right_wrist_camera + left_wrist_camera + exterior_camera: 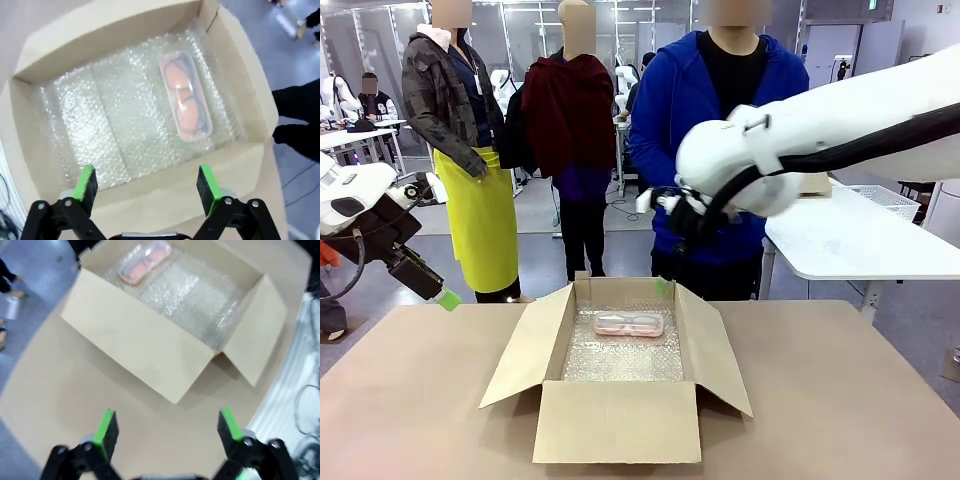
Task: Pack the glasses set securely to prepare it for shipping.
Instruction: Put the Glasses case from the right side of the table into the Package Box.
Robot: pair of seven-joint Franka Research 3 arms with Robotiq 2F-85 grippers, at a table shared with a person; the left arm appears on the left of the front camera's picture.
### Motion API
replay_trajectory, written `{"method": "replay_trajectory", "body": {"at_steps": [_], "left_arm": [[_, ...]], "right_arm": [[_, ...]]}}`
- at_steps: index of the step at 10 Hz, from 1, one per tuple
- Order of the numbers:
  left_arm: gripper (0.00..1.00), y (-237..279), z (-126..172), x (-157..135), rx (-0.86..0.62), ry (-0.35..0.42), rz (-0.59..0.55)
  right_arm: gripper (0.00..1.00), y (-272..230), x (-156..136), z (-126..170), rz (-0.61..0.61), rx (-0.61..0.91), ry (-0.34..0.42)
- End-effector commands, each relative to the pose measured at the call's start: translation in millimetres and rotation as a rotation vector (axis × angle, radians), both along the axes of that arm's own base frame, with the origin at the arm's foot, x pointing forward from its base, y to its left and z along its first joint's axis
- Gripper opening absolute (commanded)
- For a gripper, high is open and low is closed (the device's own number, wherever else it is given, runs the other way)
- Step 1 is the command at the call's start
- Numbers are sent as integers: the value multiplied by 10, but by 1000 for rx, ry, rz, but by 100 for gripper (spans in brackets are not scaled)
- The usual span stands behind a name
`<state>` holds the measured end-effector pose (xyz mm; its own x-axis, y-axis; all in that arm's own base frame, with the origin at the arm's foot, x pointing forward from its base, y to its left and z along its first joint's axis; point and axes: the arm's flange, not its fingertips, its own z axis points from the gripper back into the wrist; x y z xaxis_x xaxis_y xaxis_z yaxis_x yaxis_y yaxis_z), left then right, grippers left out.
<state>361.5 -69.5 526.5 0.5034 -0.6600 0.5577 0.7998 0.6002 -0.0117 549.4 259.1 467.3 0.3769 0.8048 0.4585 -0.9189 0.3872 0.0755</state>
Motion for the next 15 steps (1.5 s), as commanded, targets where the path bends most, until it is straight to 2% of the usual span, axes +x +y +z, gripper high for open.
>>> {"method": "replay_trajectory", "body": {"at_steps": [1, 5, 6, 7, 8, 9, 11, 12, 15], "left_arm": [[100, 32, 9, 3, -19, -1, -23], [100, 32, 9, 3, -19, -1, -23], [100, 32, 9, 3, -19, -1, -23], [100, 32, 9, 3, -19, -1, -23], [100, 32, 9, 3, -19, -1, -23], [100, 32, 9, 3, -19, -1, -23], [100, 32, 9, 3, -19, -1, -23], [100, 32, 9, 3, -19, -1, -23], [100, 32, 9, 3, -19, -1, -23]], "right_arm": [[100, -613, -860, -119, -65, 145, -79], [100, -1694, -1644, -55, -253, 279, -107], [100, -1906, -1811, -40, -323, 267, -64], [100, -2075, -1988, -7, -366, 308, -88], [100, -2179, -2096, 24, -417, 297, -62], [100, -2227, -2127, 29, -453, 297, -39], [100, -2154, -1986, 60, -445, 288, -29], [100, -2302, -1763, 176, -438, 301, -71], [100, -2302, -1763, 176, -438, 301, -71]]}}
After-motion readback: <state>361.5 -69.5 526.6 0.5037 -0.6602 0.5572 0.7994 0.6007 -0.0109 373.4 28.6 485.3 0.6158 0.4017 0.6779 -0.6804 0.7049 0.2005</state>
